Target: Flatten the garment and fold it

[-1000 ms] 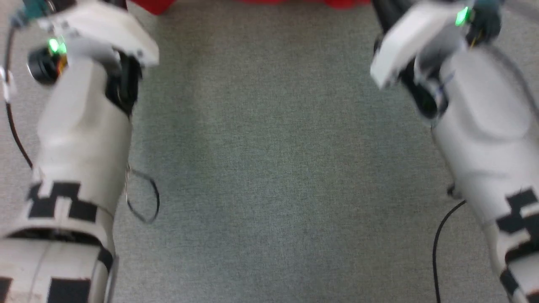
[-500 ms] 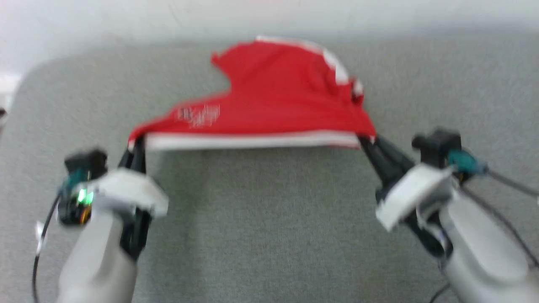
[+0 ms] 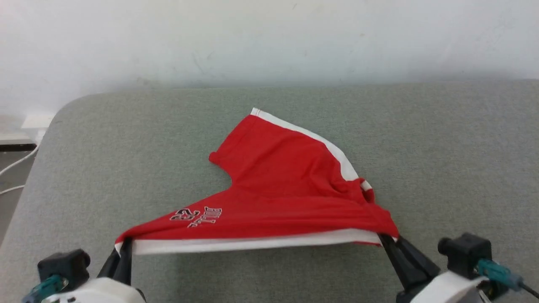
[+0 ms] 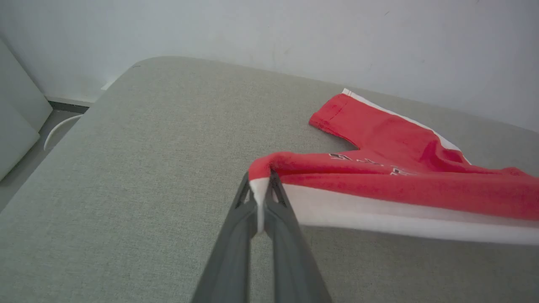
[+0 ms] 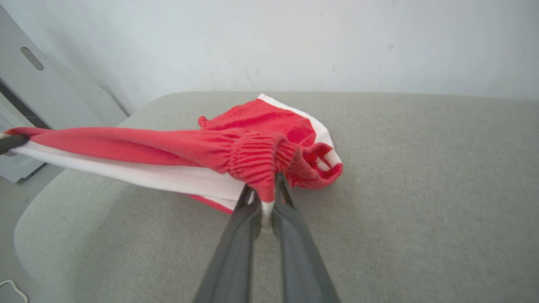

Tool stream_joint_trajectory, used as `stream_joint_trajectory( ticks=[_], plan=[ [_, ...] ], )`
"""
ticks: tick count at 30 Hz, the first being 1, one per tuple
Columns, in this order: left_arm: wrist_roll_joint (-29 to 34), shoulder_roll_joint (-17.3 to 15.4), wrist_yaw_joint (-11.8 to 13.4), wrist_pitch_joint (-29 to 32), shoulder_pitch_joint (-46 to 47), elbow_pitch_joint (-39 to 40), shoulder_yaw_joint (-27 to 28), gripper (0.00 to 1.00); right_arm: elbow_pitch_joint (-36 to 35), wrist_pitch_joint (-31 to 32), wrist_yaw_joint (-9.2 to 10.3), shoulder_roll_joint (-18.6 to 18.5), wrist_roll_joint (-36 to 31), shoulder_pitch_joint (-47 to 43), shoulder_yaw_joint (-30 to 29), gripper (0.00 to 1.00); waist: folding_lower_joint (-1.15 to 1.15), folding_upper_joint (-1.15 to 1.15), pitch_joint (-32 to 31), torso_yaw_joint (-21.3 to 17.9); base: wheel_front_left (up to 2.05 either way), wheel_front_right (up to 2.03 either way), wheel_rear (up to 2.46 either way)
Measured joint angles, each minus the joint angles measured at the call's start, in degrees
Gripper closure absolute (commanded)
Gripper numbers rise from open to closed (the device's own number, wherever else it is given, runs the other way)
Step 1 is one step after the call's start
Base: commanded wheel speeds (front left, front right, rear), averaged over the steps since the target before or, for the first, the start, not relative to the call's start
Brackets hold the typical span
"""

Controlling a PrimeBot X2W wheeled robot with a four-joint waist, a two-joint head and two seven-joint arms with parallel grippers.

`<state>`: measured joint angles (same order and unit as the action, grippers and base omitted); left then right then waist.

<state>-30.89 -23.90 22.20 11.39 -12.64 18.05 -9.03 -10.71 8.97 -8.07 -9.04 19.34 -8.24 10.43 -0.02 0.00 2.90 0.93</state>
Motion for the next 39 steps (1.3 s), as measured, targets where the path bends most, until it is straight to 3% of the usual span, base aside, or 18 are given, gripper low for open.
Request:
stream_joint_trajectory(
  ticks=[5, 8, 11, 19, 26, 37, 38, 39],
  plan=[
    [0.3, -2.41, 2.57, 5.35, -4.02, 9.31, 0.38, 1.0, -4.8, 4.15, -0.03, 2.97, -1.27, -6.2, -3.1, 1.0, 0.01, 0.0, 0.7, 0.4, 0.0, 0.0, 0.0],
    [0.03, -2.54, 2.55, 6.27, -2.33, 8.7, -0.07, 1.0, -4.79, 5.26, -0.02, 4.16, -1.34, -6.41, -3.86, 1.0, 0.02, 0.0, 1.59, 0.42, 0.0, 0.0, 0.0],
    [-0.68, -2.38, 0.44, 7.03, 3.09, 5.0, -1.79, 1.0, -3.2, 5.61, 0.02, 5.13, -1.19, -5.26, -4.72, 1.0, 0.02, 0.0, 2.59, 0.22, 0.0, 0.0, 0.0],
    [-1.3, -1.62, -6.55, 9.39, 26.1, -12.65, -5.5, 1.0, 4.36, 6.83, 0.27, 5.58, -1.85, 5.96, -3.38, 1.0, 0.02, 0.0, 6.52, -1.61, 0.0, 0.0, 0.0],
    [-0.88, 0.96, -11.92, 13.65, 45.97, -30.85, -9.67, 1.0, 12.36, 8.83, 0.46, 5.76, -0.26, 18.47, -1.88, 1.0, 0.03, 0.0, 11.21, -4.3, 0.0, 0.0, 0.0],
    [-0.26, 5.68, -16.11, 16.08, 64.99, -55.62, -12.7, 1.0, 21.23, 7.94, 0.53, 5.99, 2.5, 30.32, 1.26, 1.0, 0.03, 0.0, 18.35, -9.16, 0.0, 0.0, 0.0],
    [-0.27, 6.04, -16.3, 15.53, 65.84, -57.34, -12.73, 1.0, 21.93, 7.66, 0.53, 5.99, 2.75, 30.83, 1.63, 0.98, 0.03, 0.0, 18.82, -9.63, 0.0, 0.0, 0.0],
    [-0.29, 6.34, -16.68, 15.22, 66.62, -59.12, -12.76, 1.0, 22.63, 7.51, 0.53, 5.99, 3.0, 31.25, 2.14, 0.9, 0.03, 0.0, 19.26, -10.1, 0.0, 0.0, 0.0]
  ],
)
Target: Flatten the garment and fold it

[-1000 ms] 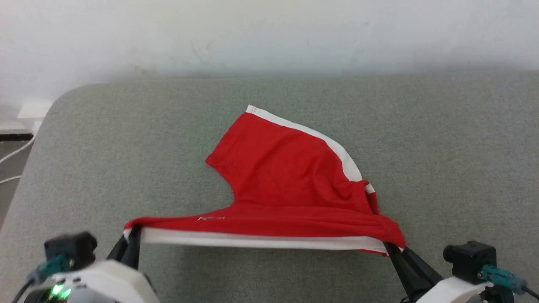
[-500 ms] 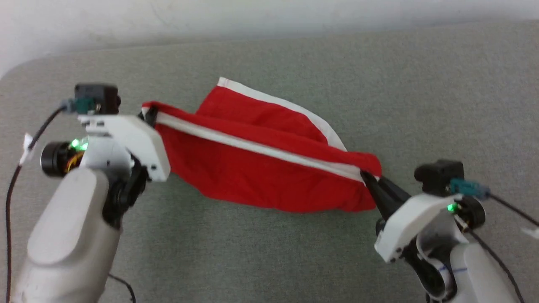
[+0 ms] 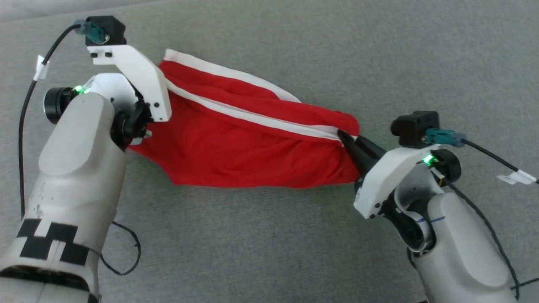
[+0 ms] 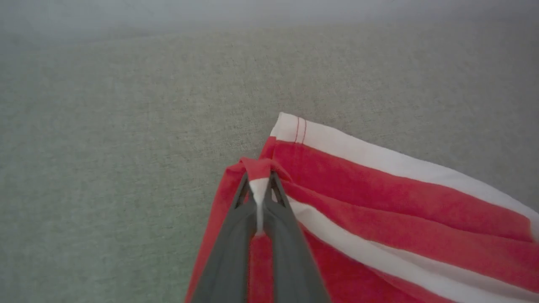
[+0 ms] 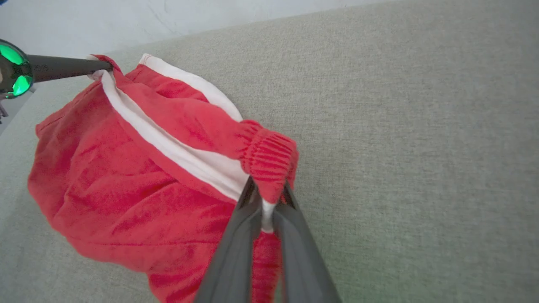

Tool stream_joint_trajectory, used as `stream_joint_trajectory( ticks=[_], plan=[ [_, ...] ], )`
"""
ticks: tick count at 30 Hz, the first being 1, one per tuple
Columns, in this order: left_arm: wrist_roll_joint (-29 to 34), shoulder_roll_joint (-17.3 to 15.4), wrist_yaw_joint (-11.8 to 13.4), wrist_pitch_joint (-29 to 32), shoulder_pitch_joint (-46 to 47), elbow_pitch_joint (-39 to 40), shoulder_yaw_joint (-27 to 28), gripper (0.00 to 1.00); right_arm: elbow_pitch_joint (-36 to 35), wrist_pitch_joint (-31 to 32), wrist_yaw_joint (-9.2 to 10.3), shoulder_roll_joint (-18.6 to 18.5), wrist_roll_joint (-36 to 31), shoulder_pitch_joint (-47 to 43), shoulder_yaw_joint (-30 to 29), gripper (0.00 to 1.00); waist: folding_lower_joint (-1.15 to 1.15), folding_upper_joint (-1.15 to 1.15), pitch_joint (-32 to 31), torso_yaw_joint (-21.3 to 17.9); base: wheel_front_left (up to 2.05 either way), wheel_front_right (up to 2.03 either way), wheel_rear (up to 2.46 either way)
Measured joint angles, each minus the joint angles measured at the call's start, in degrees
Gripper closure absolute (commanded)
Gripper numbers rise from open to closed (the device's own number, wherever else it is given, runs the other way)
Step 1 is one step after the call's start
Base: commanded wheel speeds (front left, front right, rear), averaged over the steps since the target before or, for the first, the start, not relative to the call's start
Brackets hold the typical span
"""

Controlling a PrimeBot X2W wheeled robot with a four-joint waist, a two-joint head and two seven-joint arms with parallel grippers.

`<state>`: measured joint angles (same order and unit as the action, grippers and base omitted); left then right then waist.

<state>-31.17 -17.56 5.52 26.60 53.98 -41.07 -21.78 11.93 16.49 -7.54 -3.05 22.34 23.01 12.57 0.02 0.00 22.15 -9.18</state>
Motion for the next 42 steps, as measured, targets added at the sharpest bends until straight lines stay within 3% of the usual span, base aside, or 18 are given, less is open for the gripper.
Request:
stream_joint_trajectory(
  ticks=[2, 3, 4, 11, 19, 23, 29, 35, 42],
  plan=[
    [-0.22, 0.47, -0.64, -0.93, 1.24, -3.18, 0.19, 0.98, 1.23, -0.48, 0.0, -0.01, 0.49, 0.58, 1.11, 0.51, 0.0, 0.0, 0.73, -0.85, 0.0, 0.0, 0.0],
    [-0.68, 0.76, -1.2, -1.19, 1.75, -4.59, 0.37, 0.66, 1.74, -0.63, 0.0, 0.0, 1.19, 0.74, 1.7, 0.16, 0.0, 0.0, 1.01, -1.26, 0.0, 0.0, 0.0],
    [-1.12, 1.04, -1.66, -1.62, 2.05, -5.82, 0.64, 0.0, 2.14, -0.89, 0.0, -0.01, 1.56, 0.85, 2.32, 0.0, -0.01, 0.0, 1.25, -1.6, 0.0, 0.0, 0.0],
    [-3.6, 2.02, -5.0, -7.95, 3.04, -10.62, 2.5, 0.0, 2.09, -6.79, 0.0, -0.98, 2.0, 0.32, 4.72, 0.0, -0.01, 0.0, 0.98, -1.92, 0.0, 0.0, 0.0],
    [-5.59, 0.09, -8.43, -13.07, 0.05, -9.81, 4.31, 0.0, -4.82, -17.82, 0.0, -2.18, -2.49, -8.43, -0.21, 0.0, -0.02, 0.0, -3.16, 0.15, 0.0, 0.0, 0.0],
    [-5.72, -2.87, -9.4, -10.14, -3.82, -8.02, 3.83, 0.0, -9.65, -20.59, 0.01, -1.69, -6.43, -13.88, -3.2, 0.0, -0.03, 0.0, -5.98, 1.22, 0.0, 0.0, 0.0],
    [-6.11, -6.2, -10.62, -0.16, -8.97, -2.61, 0.92, 0.0, -15.85, -19.31, 0.0, -0.6, -9.73, -19.89, -4.19, 0.0, -0.04, 0.0, -9.48, 2.1, 0.0, 0.0, 0.0],
    [-7.25, -7.09, -10.83, 7.53, -11.27, 0.63, -1.04, 0.0, -18.94, -17.33, 0.0, -0.32, -11.16, -21.24, -3.19, 0.0, -0.03, 0.0, -9.73, 1.05, 0.0, 0.0, 0.0],
    [-6.57, -6.86, -9.49, 10.02, -11.23, -1.25, -2.85, 0.0, -19.42, -16.57, 0.0, -0.15, -10.99, -21.21, -2.21, 0.0, -0.02, 0.0, -7.96, -2.22, 0.0, 0.0, 0.0]
  ],
)
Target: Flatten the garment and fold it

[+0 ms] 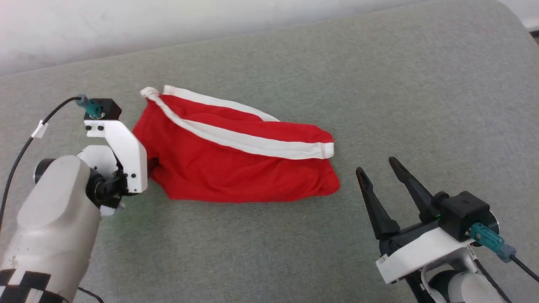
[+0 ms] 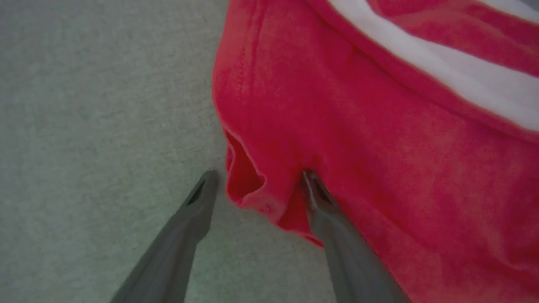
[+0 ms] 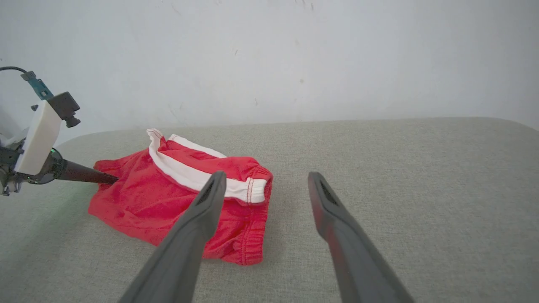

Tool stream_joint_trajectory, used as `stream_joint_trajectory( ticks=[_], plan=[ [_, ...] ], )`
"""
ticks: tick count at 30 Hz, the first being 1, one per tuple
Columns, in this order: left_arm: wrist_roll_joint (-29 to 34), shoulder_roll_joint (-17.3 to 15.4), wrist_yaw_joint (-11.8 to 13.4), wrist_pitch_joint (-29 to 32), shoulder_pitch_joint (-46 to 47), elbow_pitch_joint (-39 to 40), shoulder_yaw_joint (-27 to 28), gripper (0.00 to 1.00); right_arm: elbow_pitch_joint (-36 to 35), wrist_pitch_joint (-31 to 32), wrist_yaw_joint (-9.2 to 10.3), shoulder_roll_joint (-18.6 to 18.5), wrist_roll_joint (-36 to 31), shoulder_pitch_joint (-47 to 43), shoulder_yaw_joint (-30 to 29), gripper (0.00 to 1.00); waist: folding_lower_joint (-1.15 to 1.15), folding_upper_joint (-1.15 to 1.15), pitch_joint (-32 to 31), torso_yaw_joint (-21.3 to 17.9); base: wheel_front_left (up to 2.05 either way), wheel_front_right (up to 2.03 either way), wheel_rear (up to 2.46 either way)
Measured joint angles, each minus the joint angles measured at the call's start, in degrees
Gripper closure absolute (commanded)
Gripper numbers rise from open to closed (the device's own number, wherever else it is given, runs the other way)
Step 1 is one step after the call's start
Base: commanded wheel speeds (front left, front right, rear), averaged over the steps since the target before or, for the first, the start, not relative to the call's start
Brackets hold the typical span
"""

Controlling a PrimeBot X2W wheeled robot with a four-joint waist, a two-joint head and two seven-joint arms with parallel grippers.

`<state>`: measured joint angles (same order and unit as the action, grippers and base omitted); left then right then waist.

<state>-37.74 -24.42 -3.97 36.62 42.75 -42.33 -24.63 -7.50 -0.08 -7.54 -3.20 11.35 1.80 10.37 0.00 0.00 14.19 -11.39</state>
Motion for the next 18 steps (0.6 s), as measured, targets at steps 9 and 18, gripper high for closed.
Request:
stream_joint_trajectory(
  ticks=[9, 18],
  plan=[
    [-0.02, -0.24, -1.18, 4.64, 2.48, -1.52, -2.31, 1.0, 0.75, 1.38, 0.0, 0.05, 1.37, -0.03, -1.15, 0.0, -0.01, 0.0, 1.8, -3.23, 0.0, 0.0, 0.0],
    [-1.16, 1.76, -1.19, -4.43, 0.13, -0.31, -0.9, 1.0, 6.1, 10.26, 0.01, -0.03, 7.1, 0.27, 0.3, 0.0, 0.01, 0.0, 0.95, -1.26, 0.0, 0.0, 0.0]
  ],
)
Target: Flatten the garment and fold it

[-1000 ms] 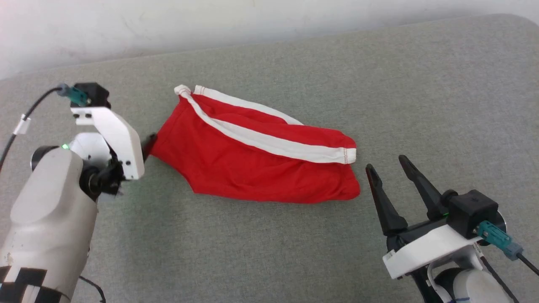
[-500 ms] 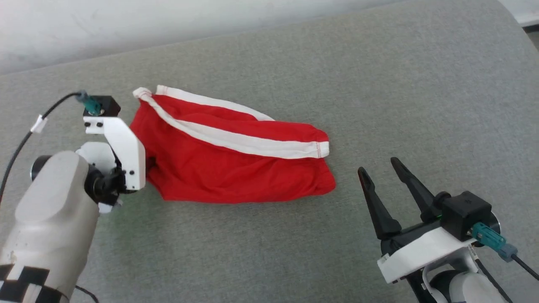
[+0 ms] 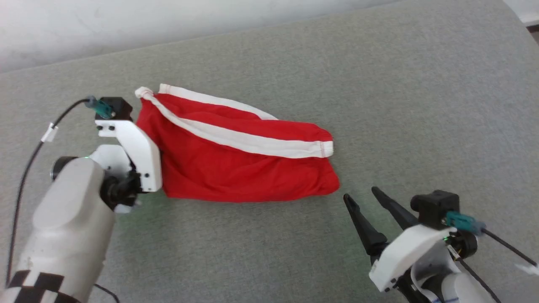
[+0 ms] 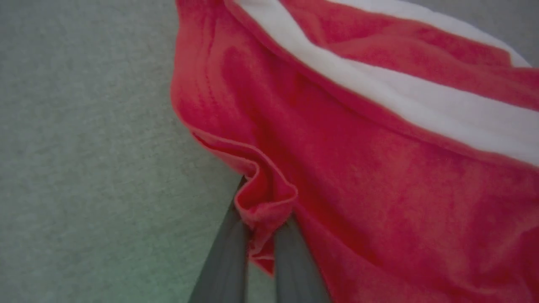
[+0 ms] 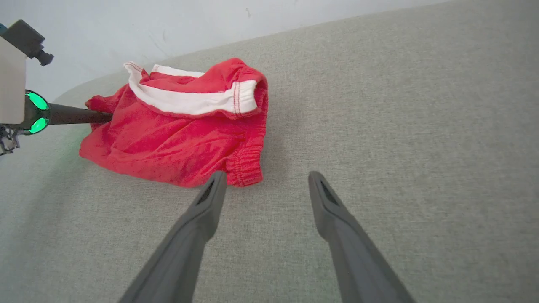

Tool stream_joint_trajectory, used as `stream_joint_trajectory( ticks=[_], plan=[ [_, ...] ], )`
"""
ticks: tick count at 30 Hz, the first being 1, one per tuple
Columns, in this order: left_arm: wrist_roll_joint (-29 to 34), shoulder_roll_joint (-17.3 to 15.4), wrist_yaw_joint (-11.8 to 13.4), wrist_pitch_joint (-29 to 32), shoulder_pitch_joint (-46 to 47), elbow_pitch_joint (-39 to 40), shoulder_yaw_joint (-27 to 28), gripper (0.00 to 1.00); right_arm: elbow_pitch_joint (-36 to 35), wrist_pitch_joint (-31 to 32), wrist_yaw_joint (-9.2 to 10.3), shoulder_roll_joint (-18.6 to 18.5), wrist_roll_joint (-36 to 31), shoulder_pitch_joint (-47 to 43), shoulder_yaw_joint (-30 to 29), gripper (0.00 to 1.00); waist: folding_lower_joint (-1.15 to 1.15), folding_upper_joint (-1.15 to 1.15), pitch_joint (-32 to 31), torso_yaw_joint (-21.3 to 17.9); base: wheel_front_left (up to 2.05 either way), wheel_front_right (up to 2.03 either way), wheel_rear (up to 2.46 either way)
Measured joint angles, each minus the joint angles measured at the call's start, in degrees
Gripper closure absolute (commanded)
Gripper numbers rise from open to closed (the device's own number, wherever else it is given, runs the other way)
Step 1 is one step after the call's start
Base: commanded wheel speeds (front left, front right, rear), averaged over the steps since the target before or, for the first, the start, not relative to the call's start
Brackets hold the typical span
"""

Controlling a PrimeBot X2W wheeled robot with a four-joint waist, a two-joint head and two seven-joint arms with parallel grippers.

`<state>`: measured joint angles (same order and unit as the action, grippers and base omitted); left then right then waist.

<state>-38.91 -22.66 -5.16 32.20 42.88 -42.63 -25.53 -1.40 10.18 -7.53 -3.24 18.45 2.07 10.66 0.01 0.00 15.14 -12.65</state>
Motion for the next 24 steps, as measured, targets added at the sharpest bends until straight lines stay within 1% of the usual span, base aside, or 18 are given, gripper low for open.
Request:
stream_joint_trajectory(
  ticks=[2, 5, 7, 12, 17, 19, 20, 21, 22, 23, 24],
  plan=[
    [-0.29, 0.83, 0.35, -2.21, -0.9, 1.07, 0.47, 1.0, 2.1, 2.09, 0.0, -0.16, 1.01, 1.14, 0.35, 0.0, 0.0, 0.0, -0.31, 0.88, 0.0, 0.0, 0.0],
    [-0.4, 1.78, 0.44, -4.15, -2.26, 3.27, 0.46, 1.0, 5.01, 3.48, 0.0, -0.14, 2.32, 4.43, 0.64, 0.0, 0.0, 0.0, -0.68, 2.34, 0.0, 0.0, 0.0],
    [-0.36, 2.0, 0.43, -4.9, -2.86, 4.87, 0.22, 1.0, 7.16, 3.93, 0.0, -0.11, 3.2, 6.77, 0.6, 0.0, 0.0, 0.0, -0.83, 3.36, 0.0, 0.0, 0.0],
    [-0.36, 1.93, 0.68, -6.45, -3.22, 8.87, 0.31, 1.0, 15.17, 6.54, 0.0, -0.03, 4.15, 12.84, 1.08, 0.0, 0.0, 0.0, -0.73, 5.63, 0.0, 0.0, 0.0],
    [-0.37, 1.52, 1.25, -6.34, -4.13, 11.94, 0.3, 1.0, 24.63, 14.28, 0.0, 0.03, 4.9, 18.77, 2.93, 0.0, 0.0, 0.0, -0.24, 7.02, 0.0, 0.0, 0.0],
    [-0.37, 1.44, 1.4, -6.1, -4.38, 12.93, 0.21, 1.0, 27.33, 19.03, -0.01, -0.29, 5.3, 21.35, 3.78, 0.0, -0.01, 0.0, -0.1, 7.52, 0.0, 0.0, 0.0],
    [-0.37, 1.43, 1.64, -5.97, -4.44, 13.34, 0.14, 1.0, 28.04, 20.82, -0.01, -0.49, 5.55, 22.48, 4.0, 0.15, -0.01, 0.0, -0.05, 7.76, 0.0, 0.0, 0.0],
    [-0.38, 1.42, 1.7, -5.92, -4.6, 13.79, 0.11, 1.0, 28.52, 22.15, -0.01, -0.51, 6.58, 23.3, 3.89, 0.59, -0.01, 0.0, 0.0, 8.0, 0.0, 0.0, 0.0],
    [-0.4, 1.41, 1.74, -5.92, -4.86, 14.1, 0.1, 1.0, 29.02, 23.47, 0.0, -0.57, 7.51, 23.9, 3.85, 0.86, -0.01, 0.0, 0.05, 8.21, 0.0, 0.0, 0.0],
    [-0.44, 1.4, 1.75, -5.92, -5.14, 14.34, 0.04, 1.0, 29.43, 24.59, 0.0, -0.8, 7.79, 24.51, 3.89, 1.0, -0.01, 0.0, 0.11, 8.39, 0.0, 0.0, 0.0],
    [-0.48, 1.41, 1.76, -5.92, -5.36, 14.63, 0.01, 1.0, 29.65, 25.42, 0.01, -1.05, 8.03, 24.98, 3.87, 1.0, -0.01, 0.0, 0.17, 8.53, 0.0, 0.0, 0.0]
  ],
)
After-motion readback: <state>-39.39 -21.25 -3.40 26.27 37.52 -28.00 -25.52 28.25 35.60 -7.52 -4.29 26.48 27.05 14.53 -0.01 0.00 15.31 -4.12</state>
